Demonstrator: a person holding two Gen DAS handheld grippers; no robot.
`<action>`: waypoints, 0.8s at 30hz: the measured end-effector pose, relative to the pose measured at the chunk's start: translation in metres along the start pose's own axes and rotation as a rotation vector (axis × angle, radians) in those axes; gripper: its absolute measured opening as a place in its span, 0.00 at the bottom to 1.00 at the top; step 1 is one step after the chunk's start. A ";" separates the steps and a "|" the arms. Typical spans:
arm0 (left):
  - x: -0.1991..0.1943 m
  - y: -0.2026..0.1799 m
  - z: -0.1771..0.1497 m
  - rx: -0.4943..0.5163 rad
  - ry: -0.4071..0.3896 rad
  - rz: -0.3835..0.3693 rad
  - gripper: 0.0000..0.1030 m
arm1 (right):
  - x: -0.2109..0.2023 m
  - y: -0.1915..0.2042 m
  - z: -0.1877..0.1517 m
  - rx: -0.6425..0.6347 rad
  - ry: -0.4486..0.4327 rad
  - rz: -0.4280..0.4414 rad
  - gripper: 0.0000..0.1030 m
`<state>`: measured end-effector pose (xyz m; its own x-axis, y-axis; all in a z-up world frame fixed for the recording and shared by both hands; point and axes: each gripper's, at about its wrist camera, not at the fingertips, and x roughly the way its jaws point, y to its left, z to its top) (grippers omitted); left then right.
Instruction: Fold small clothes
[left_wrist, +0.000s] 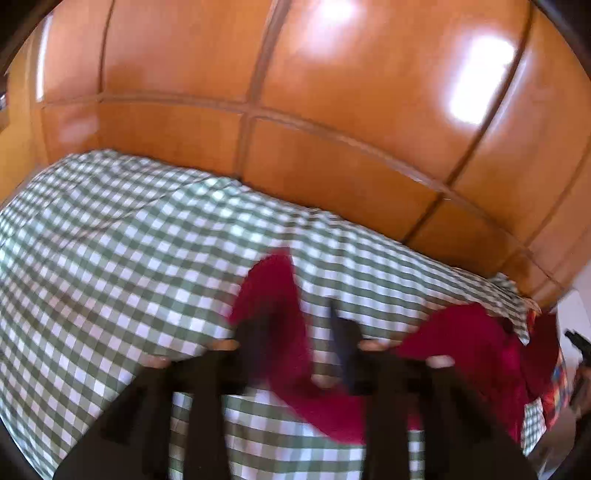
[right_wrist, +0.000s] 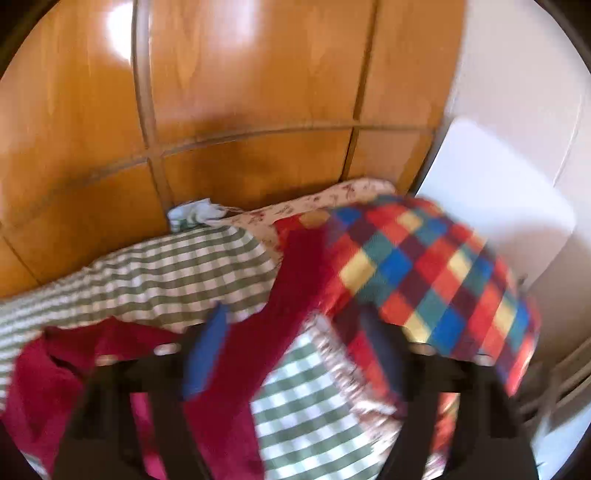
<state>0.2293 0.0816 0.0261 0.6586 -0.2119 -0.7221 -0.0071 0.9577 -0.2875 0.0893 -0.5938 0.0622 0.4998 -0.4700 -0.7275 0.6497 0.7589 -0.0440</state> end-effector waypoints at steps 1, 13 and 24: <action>0.001 0.003 0.000 -0.012 0.001 0.006 0.61 | -0.003 -0.004 -0.011 0.009 0.013 0.024 0.78; -0.020 0.047 -0.075 -0.032 0.070 -0.056 0.64 | -0.094 0.029 -0.289 -0.042 0.561 0.590 0.76; -0.034 0.007 -0.154 0.089 0.147 -0.289 0.66 | -0.108 0.121 -0.350 -0.045 0.660 0.648 0.11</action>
<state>0.0911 0.0656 -0.0479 0.5085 -0.4970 -0.7032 0.2344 0.8657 -0.4423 -0.0871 -0.2933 -0.1041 0.3213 0.3938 -0.8612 0.3277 0.8070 0.4913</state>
